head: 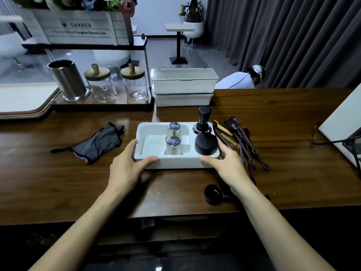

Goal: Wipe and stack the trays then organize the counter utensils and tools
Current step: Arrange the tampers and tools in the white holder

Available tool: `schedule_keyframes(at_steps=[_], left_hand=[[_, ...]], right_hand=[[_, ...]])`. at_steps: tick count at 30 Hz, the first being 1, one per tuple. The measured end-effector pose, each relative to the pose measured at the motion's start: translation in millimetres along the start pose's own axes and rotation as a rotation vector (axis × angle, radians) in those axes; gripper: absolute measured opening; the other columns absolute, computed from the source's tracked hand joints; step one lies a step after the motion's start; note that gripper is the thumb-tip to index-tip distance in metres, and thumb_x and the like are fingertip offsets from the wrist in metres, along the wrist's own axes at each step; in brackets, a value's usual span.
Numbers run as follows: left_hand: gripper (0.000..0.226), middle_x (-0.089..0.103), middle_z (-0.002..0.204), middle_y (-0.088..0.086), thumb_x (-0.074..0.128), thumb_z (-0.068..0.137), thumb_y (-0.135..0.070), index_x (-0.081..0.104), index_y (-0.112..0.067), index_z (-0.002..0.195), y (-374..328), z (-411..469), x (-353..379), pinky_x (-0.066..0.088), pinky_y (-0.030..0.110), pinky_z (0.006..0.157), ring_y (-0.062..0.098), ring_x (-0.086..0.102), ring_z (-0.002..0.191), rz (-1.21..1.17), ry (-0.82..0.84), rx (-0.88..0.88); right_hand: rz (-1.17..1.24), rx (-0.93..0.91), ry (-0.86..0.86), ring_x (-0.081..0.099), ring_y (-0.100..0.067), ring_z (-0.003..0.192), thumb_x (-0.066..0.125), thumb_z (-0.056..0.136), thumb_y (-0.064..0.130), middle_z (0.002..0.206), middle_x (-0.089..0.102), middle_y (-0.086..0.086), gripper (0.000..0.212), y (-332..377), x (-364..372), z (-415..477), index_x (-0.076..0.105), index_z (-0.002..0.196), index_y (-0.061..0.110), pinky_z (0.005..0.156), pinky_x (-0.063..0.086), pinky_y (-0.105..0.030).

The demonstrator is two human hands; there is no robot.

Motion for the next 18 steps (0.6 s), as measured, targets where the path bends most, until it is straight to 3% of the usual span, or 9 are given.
schedule_keyframes(at_steps=[4,9,11,13,14,16,18], left_hand=[[0.084,0.064,0.135,0.002,0.082,0.075,-0.058,0.049,-0.032,0.148,-0.4,-5.0,0.8,0.045,0.04,0.094,0.024,0.059,0.112,0.008,-0.019,-0.009],[0.085,0.062,0.137,0.003,0.082,0.077,-0.055,0.047,-0.029,0.15,-4.4,-8.2,3.9,0.042,0.035,0.088,0.015,0.054,0.103,0.018,0.003,0.007],[0.085,0.06,0.141,0.0,0.08,0.079,-0.057,0.044,-0.03,0.151,-6.5,-8.5,5.6,0.045,0.038,0.092,0.019,0.058,0.113,0.032,0.04,0.001],[0.084,0.052,0.151,0.001,0.077,0.084,-0.051,0.04,-0.025,0.154,-14.8,-14.5,4.8,0.043,0.045,0.103,0.027,0.051,0.135,0.122,0.006,0.015],[0.082,0.047,0.156,0.003,0.076,0.087,-0.046,0.039,-0.02,0.156,-28.5,-22.9,2.5,0.042,0.047,0.109,0.03,0.041,0.145,0.206,-0.068,0.088],[0.069,0.043,0.158,0.005,0.07,0.094,-0.037,0.044,-0.012,0.153,-77.0,-54.6,10.6,0.038,0.046,0.116,0.028,0.03,0.151,0.311,-0.205,0.403],[0.051,0.049,0.154,-0.001,0.059,0.101,-0.04,0.055,-0.017,0.147,-117.8,-91.7,44.8,0.038,0.036,0.113,0.021,0.034,0.15,0.284,-0.126,0.674]], right_hand=[[-0.018,0.013,0.024,0.049,-0.008,0.134,0.082,0.078,0.036,0.144,0.055,0.017,0.086,-5.5,0.9,1.3,0.039,0.153,0.034,0.115,0.04,-0.041],[-0.065,0.028,0.05,0.047,-0.01,0.136,0.079,0.071,0.05,0.145,0.053,0.02,0.093,-11.1,1.4,5.9,0.034,0.152,0.043,0.114,0.04,-0.043],[-0.074,0.018,0.076,0.047,-0.01,0.136,0.078,0.07,0.052,0.145,0.052,0.02,0.094,-11.9,0.8,7.4,0.033,0.152,0.045,0.115,0.039,-0.042],[-0.054,0.005,0.116,0.042,-0.008,0.139,0.079,0.08,0.04,0.151,0.047,0.015,0.089,-7.8,-1.5,3.8,0.032,0.155,0.037,0.118,0.035,-0.039],[-0.028,0.008,0.14,0.039,-0.007,0.141,0.078,0.085,0.033,0.154,0.043,0.013,0.086,-7.3,-3.5,0.9,0.031,0.157,0.031,0.119,0.032,-0.036],[0.03,0.019,0.163,0.036,-0.007,0.143,0.074,0.09,0.026,0.158,0.037,0.008,0.083,-7.9,-10.7,-4.0,0.027,0.158,0.023,0.12,0.03,-0.032],[0.08,0.025,0.162,0.037,-0.007,0.143,0.07,0.094,0.021,0.159,0.036,0.001,0.078,-7.9,-21.2,-9.1,0.027,0.158,0.018,0.116,0.033,-0.023]])
Point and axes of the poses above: each hand's wrist, its own z-axis towards the middle knuckle, its own x-axis out of the palm, y = z × x, the point moved 9 cm from there along z, towards the middle knuckle
